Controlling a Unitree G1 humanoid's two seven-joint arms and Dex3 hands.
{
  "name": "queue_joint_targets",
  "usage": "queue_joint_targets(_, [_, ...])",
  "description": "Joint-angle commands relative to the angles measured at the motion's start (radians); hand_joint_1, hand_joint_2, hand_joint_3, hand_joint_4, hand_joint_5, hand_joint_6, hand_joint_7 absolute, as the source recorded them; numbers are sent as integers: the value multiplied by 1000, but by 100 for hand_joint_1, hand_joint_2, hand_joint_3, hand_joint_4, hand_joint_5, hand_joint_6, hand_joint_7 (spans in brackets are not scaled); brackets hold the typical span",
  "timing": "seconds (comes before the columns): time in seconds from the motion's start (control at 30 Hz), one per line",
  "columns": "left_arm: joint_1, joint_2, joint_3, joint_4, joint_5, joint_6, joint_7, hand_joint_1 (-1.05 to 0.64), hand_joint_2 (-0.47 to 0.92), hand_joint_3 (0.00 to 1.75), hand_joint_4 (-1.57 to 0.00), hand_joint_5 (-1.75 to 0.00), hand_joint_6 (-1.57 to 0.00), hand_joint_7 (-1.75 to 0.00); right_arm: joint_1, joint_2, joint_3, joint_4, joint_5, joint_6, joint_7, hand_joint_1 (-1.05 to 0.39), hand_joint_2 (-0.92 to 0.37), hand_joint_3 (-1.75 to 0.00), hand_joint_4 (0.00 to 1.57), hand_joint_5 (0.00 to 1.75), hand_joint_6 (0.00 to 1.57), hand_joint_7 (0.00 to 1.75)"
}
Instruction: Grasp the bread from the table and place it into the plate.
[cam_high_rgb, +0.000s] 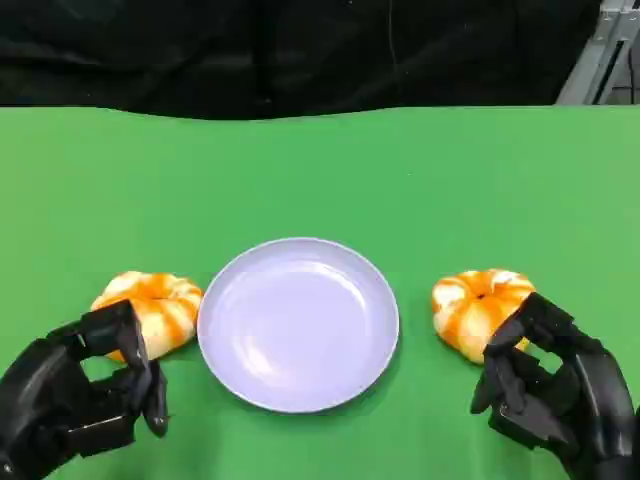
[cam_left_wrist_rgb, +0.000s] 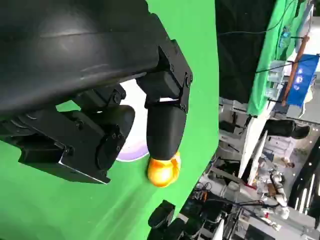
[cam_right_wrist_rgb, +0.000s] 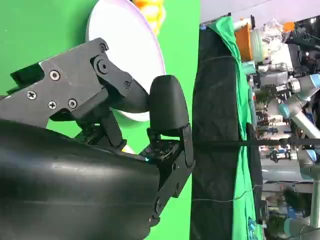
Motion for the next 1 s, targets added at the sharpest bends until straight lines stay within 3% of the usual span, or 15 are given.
queue_joint_targets(0.03, [1,15,5,-10,6,12,9,8,61,139,-90,-175,-73,-175,1,-4,-6,-9,7,2,-3,-13,-61,-110,84,175,65,163])
queue_joint_targets(0.47, [0,4,7,-6,28,-29,19,9,59,139,-89,-175,-73,-175,3,-6,-3,-13,-4,-2,-7,-12,-61,-110,84,175,65,162])
queue_joint_targets(0.5, [0,-4,7,-5,45,-60,29,7,58,135,-79,-175,-67,-172,3,-5,-4,-9,-2,-7,-5,-12,-61,-110,84,175,65,162])
queue_joint_targets(0.53, [1,-12,5,-3,69,-98,40,2,58,123,-62,-172,-60,-158,2,-5,-5,-7,0,-11,-2,-12,-62,-110,84,175,65,162])
queue_joint_targets(0.6, [2,-6,-14,11,163,-205,66,-3,60,107,-52,-158,-58,-135,0,-6,-7,-3,5,-10,1,-11,-62,-110,84,175,65,162])
queue_joint_targets(0.63, [2,2,-27,22,220,-263,80,-11,73,73,-47,-118,-57,-98,-1,-6,-9,-2,7,-7,2,-12,-61,-110,84,175,65,162])
queue_joint_targets(0.67, [2,20,-46,31,302,-330,105,-14,83,53,-50,-97,-62,-75,-3,-7,-9,-1,7,-4,3,-12,-61,-110,84,175,65,162])
queue_joint_targets(0.7, [3,30,-58,40,357,-376,123,-23,88,37,-51,-68,-64,-46,-3,-7,-10,0,7,-3,4,-12,-61,-110,84,175,65,162])
queue_joint_targets(0.73, [2,51,-73,44,427,-428,146,-26,90,32,-52,-56,-66,-34,-3,-8,-9,0,2,-5,1,-12,-61,-110,84,175,65,162])
queue_joint_targets(0.83, [-6,111,-109,43,647,-521,241,-56,92,29,-26,-27,-47,-9,-6,-8,-8,-1,-1,-3,0,-13,-61,-109,84,175,65,161])
queue_joint_targets(1.0, [-62,161,-144,55,886,-519,388,-75,92,24,-13,-12,-40,-1,-10,-7,-8,8,-1,-10,2,-12,-62,-109,84,175,65,161])
